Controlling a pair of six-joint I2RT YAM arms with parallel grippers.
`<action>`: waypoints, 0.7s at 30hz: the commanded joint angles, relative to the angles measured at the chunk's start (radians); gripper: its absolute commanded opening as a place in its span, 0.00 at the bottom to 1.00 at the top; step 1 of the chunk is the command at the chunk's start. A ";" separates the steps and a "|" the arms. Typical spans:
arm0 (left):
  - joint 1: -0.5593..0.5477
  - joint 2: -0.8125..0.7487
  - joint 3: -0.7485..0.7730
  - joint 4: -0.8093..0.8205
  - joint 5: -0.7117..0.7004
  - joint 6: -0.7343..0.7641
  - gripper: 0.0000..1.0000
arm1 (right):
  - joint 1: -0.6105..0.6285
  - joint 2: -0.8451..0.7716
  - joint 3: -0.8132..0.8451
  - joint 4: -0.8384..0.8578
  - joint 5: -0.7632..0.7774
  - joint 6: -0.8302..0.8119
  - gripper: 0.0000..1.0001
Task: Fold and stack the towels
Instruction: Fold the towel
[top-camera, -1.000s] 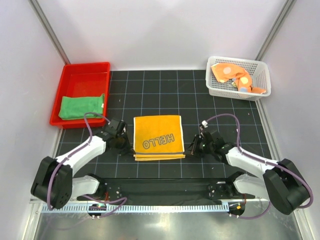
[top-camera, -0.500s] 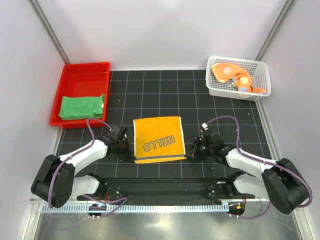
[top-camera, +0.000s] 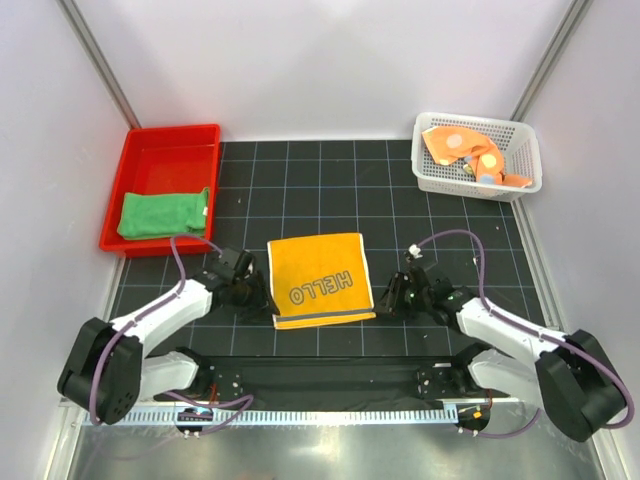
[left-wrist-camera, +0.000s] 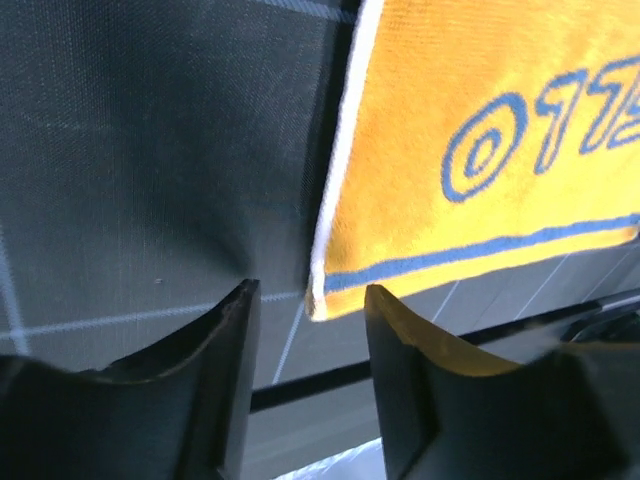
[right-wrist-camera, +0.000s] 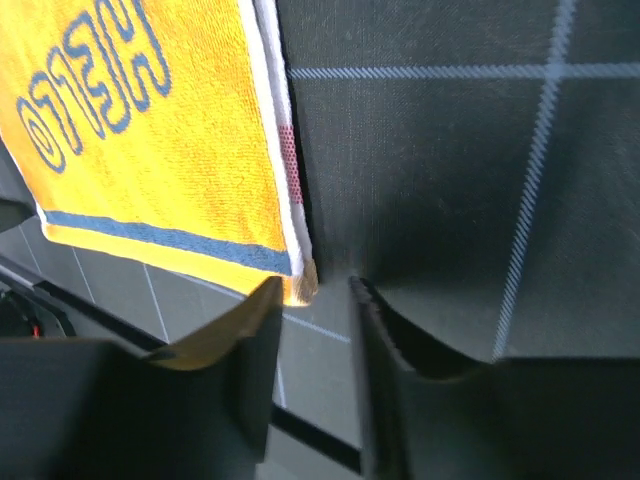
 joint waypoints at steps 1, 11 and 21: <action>-0.001 -0.049 0.156 -0.104 -0.053 0.052 0.55 | 0.000 -0.059 0.105 -0.163 0.078 -0.043 0.42; 0.127 0.357 0.819 -0.317 0.006 0.535 0.66 | -0.053 0.353 0.671 -0.281 -0.086 -0.511 0.54; 0.255 0.602 0.957 -0.256 0.251 0.849 0.64 | -0.163 0.866 1.234 -0.584 -0.390 -0.905 0.58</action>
